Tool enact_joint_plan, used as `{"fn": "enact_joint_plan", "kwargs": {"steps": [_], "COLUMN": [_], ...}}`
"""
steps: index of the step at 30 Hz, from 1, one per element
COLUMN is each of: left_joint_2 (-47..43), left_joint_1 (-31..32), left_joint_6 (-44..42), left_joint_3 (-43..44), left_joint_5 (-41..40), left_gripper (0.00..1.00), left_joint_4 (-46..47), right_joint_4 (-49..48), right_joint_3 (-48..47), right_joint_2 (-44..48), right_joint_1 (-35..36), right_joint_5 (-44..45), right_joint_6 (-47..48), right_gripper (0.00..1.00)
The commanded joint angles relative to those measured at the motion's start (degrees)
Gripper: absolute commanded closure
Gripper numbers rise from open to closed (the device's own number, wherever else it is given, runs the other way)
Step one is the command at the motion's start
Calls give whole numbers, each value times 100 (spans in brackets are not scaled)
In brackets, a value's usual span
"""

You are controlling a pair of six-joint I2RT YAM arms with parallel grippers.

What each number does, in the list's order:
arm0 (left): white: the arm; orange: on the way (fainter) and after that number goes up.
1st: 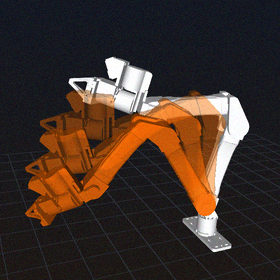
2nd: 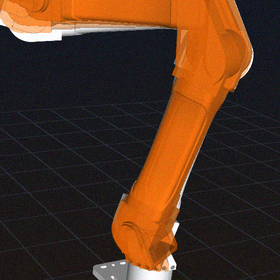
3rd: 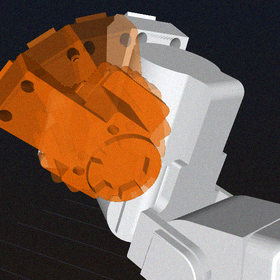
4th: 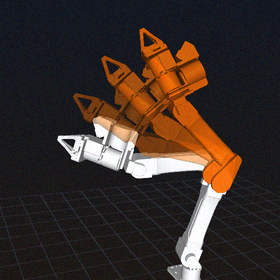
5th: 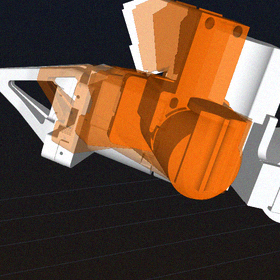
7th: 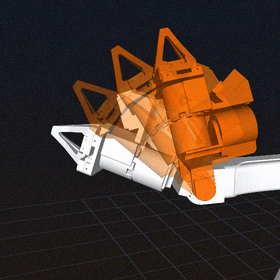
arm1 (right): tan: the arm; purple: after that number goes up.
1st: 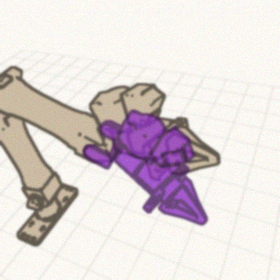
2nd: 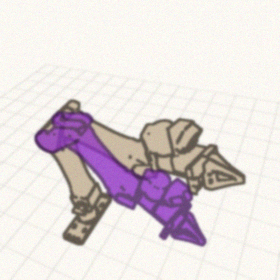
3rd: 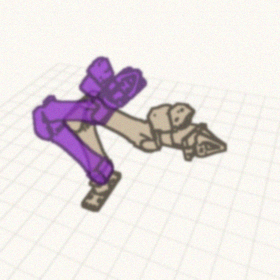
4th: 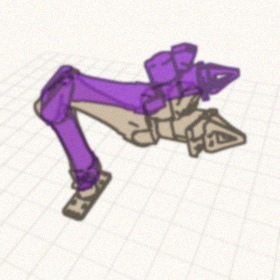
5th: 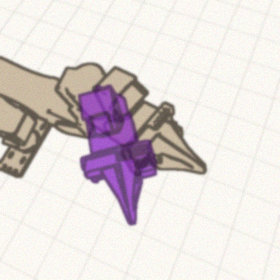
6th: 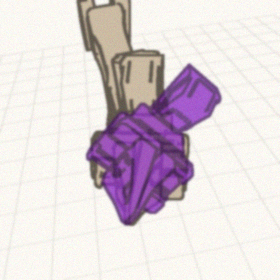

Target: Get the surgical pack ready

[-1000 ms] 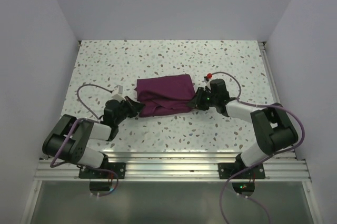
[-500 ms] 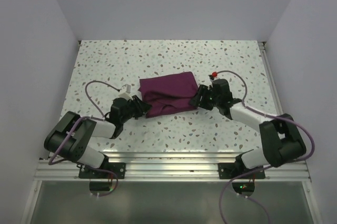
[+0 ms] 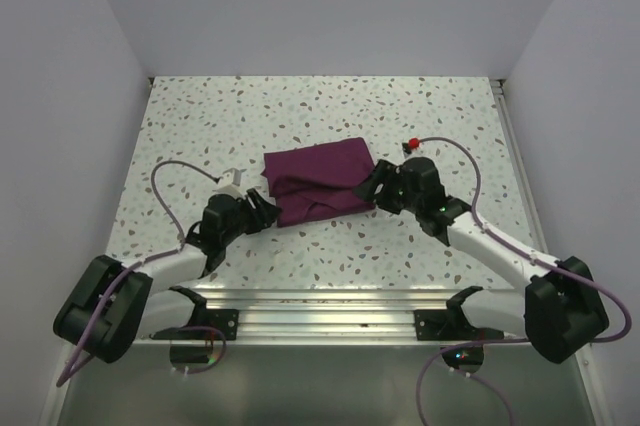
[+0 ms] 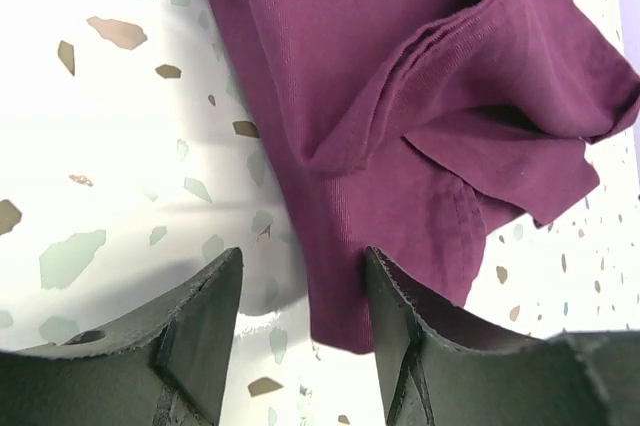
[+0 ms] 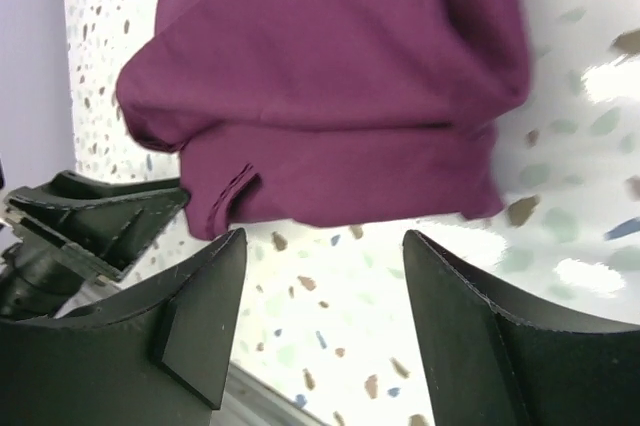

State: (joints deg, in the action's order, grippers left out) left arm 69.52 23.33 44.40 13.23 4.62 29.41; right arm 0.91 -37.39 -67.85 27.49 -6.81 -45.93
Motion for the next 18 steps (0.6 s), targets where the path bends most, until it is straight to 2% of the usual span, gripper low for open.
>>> {"fn": "enact_joint_plan", "kwargs": {"steps": [1, 3, 5, 6, 8, 9, 14, 18], "left_joint_2": [-368, -569, -711, -859, -1027, -1219, -1748, -1469], "left_joint_1": [162, 417, 776, 891, 1215, 1313, 2069, 2561], "left_joint_6": [-248, -318, -345, -353, -284, -257, 217, 683], "left_joint_3": [-14, 12, 39, 56, 65, 65, -66, -154], "left_joint_5": [-391, -664, -987, -1085, -1357, -1437, -1859, -2009], "left_gripper": [44, 44, 44, 43, 43, 43, 43, 43], "left_joint_4": [-479, -699, -961, -1050, -1357, -1472, -1974, -1738], "right_joint_4": [-64, -308, -110, 257, 672, 770, 796, 1209], "right_joint_3": [-330, -593, -1040, -1556, -2025, -2245, -2334, -2510], "right_joint_2": [-70, -306, -604, -928, -1246, -1413, -1450, -1590], "right_joint_1": [458, 791, 1012, 1048, 1101, 1101, 1101, 1119], "right_joint_5": [503, 750, 742, 577, 444, 200, -40, -275], "right_joint_6": [-907, -927, -489, 253, 1004, 1747, 4043, 5338], "right_gripper": [32, 32, 32, 32, 32, 32, 29, 28]}}
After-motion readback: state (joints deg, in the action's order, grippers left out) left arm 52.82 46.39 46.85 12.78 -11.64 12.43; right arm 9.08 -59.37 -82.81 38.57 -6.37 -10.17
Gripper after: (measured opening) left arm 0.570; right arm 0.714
